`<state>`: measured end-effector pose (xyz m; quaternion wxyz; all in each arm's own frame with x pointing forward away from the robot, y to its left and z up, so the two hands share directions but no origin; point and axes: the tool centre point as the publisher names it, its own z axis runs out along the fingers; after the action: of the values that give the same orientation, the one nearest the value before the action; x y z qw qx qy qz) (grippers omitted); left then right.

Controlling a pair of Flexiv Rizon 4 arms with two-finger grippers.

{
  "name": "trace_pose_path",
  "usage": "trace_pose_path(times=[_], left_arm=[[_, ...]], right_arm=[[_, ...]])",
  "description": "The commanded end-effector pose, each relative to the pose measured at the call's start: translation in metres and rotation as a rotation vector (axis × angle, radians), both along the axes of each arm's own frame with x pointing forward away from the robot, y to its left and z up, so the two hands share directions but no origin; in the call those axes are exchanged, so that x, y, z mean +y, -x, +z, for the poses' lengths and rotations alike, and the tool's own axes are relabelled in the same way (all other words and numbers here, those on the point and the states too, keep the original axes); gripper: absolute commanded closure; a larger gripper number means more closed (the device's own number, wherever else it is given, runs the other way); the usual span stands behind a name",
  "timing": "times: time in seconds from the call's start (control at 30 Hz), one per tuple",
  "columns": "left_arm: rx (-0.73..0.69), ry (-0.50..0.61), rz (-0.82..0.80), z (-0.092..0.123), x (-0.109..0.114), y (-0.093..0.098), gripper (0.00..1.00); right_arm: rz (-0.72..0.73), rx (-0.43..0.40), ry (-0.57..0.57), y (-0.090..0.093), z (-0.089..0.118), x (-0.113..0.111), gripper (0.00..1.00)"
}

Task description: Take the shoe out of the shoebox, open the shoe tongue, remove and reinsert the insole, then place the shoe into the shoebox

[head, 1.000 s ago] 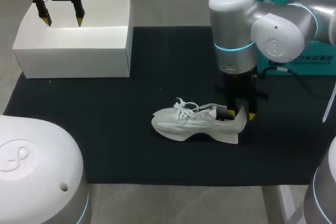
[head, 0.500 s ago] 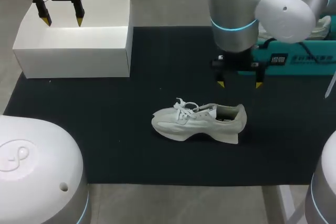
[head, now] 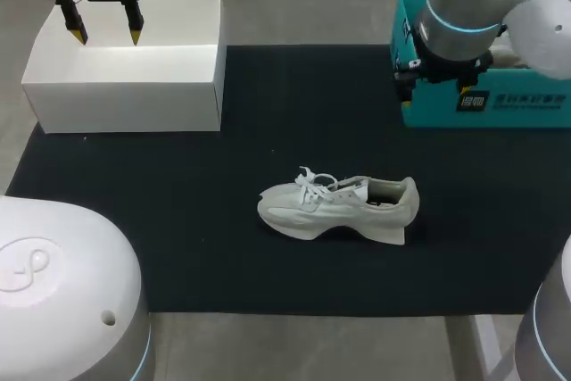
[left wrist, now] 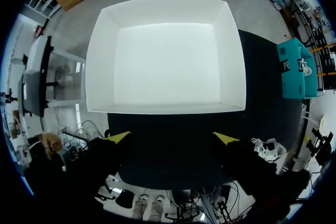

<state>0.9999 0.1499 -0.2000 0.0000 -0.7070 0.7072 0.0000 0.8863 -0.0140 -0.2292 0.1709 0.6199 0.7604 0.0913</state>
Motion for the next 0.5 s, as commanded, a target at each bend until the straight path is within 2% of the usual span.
trace_pose_path(times=[0.03, 0.07, 0.5], left_arm=[[0.0, 0.0, 0.0, 0.0, 0.0, 0.0, 0.0], [0.0, 0.0, 0.0, 0.0, 0.0, 0.0, 0.0], [0.0, 0.0, 0.0, 0.0, 0.0, 0.0, 0.0]], right_arm=[[0.548, 0.251, -0.159, -0.0145, 0.0042, -0.0086, 0.0], [0.58, 0.292, -0.15, -0.0165, 0.0048, -0.0096, 0.0], [0.58, 0.292, -0.15, -0.0165, 0.0048, -0.0096, 0.0]])
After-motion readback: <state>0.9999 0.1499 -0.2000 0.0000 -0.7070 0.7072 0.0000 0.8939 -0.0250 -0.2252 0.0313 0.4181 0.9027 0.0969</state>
